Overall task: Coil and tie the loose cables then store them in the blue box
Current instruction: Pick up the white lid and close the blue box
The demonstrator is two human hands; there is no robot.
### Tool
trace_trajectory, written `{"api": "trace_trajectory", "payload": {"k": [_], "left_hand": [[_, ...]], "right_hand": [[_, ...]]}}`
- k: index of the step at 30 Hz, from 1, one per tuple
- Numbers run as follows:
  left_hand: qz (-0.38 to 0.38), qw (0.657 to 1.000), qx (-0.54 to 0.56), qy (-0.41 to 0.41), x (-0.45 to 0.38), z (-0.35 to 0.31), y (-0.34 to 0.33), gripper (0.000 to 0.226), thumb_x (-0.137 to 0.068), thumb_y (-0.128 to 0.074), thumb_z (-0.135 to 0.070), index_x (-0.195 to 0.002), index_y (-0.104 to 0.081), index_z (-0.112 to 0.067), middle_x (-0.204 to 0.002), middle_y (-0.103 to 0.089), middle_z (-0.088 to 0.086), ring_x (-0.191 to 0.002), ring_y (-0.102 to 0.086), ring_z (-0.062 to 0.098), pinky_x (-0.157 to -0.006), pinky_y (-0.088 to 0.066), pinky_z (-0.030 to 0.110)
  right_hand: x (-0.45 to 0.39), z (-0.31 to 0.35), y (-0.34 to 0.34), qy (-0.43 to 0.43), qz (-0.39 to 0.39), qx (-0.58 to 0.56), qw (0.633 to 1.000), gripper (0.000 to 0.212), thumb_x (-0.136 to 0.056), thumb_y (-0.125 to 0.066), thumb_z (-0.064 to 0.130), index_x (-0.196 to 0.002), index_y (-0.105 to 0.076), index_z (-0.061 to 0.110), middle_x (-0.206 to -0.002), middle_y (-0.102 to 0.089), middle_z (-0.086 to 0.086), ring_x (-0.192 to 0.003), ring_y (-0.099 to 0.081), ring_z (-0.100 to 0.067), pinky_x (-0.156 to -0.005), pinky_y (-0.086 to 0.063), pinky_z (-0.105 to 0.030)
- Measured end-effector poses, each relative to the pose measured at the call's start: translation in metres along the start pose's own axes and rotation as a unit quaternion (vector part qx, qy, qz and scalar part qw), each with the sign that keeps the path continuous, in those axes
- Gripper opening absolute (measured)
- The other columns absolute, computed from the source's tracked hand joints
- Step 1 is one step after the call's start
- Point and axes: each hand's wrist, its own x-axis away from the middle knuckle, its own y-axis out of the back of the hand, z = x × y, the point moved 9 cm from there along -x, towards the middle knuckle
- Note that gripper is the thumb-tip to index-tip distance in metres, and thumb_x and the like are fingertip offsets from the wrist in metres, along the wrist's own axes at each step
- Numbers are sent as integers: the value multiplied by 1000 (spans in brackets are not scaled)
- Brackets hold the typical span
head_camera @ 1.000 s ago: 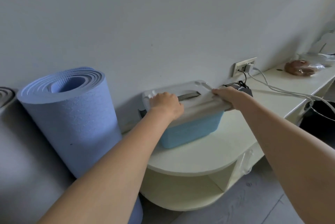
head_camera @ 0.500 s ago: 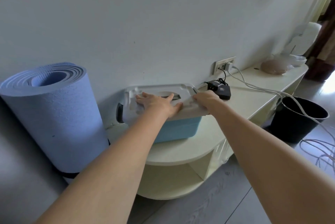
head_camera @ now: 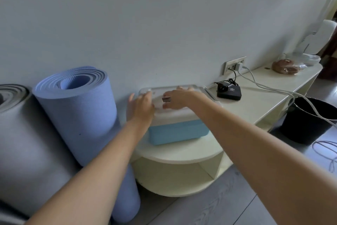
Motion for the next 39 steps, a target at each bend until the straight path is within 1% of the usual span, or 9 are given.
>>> {"api": "trace_trajectory", "payload": {"k": [2, 6, 12, 19, 24, 28, 32, 35, 39], "left_hand": [[26, 978, 134, 158, 8, 41, -13, 58, -87, -50, -29, -138, -34, -6, -142, -38, 23, -133, -32, 36, -110, -21, 40], [130, 756, 526, 368, 37, 55, -55, 67, -82, -68, -34, -133, -39, -3, -122, -51, 13, -110, -53, 31, -92, -46, 40], [78, 905, 299, 291, 18, 50, -21, 44, -90, -59, -23, -123, -50, 5, -124, -54, 23, -113, -54, 37, -94, -48, 42], [68, 972, 62, 216, 12, 32, -6, 32, -97, -42, -12, -123, -52, 3, -129, -54, 21, -120, -51, 37, -91, -43, 38], [66, 992, -87, 58, 13, -10, -9, 43, -93, -34, 4, -136, -37, -1, -141, -37, 20, -131, -35, 37, -103, -35, 42], [109, 985, -125, -42, 20, -41, -29, 49, -86, -44, 5, -130, -44, -17, -142, -34, 9, -137, -21, 34, -105, -28, 52], [108, 981, 50, 153, 27, 0, -28, 56, -97, -37, -11, -147, -17, -27, -155, -4, 13, -141, -3, 39, -109, -20, 54], [105, 917, 253, 290, 28, 33, -39, 65, -93, -51, -33, -145, -19, -11, -149, -22, 20, -135, -26, 37, -105, -29, 39], [160, 809, 432, 365, 29, 50, -61, 73, -79, -70, -31, -138, -35, -6, -130, -52, 14, -108, -55, 28, -88, -47, 35]], "right_hand": [[-1, 8, -7, 16, 12, 16, 1000, 59, -93, -38, 54, -146, -25, 30, -153, -27, 1, -141, -20, -26, -112, -23, -49], [6, -2, -10, 3, 0, -23, 1000, 57, -94, -37, 52, -146, -25, 33, -150, -31, -5, -138, -26, -29, -111, -23, -48], [8, -1, -26, -31, 7, -73, 997, 54, -91, -33, 54, -143, -20, 46, -154, -21, -2, -141, -17, -36, -113, -17, -50], [24, 0, -26, -35, -9, -114, 993, 50, -97, -28, 46, -145, -15, 44, -157, -9, 1, -142, -3, -40, -115, -6, -49], [50, -26, -26, -93, -131, -112, 981, 50, -93, -34, 54, -139, -35, 34, -158, -1, -10, -142, 6, -41, -111, 7, -58], [69, -41, -44, -135, -110, -201, 964, 52, -93, -28, 58, -140, -29, 36, -157, 4, -10, -140, 20, -38, -108, 6, -65], [69, -42, -32, -144, -85, -96, 981, 52, -92, -27, 59, -136, -37, 35, -151, -21, -15, -142, -6, -42, -108, 3, -65], [59, -33, -3, -111, -115, -24, 987, 48, -88, -43, 53, -127, -48, 26, -133, -49, -9, -131, -38, -30, -108, -12, -61], [37, 22, -10, 8, -70, -129, 989, 59, -91, -42, 53, -144, -17, 45, -153, -22, -5, -140, -19, -38, -109, -21, -58]]}}
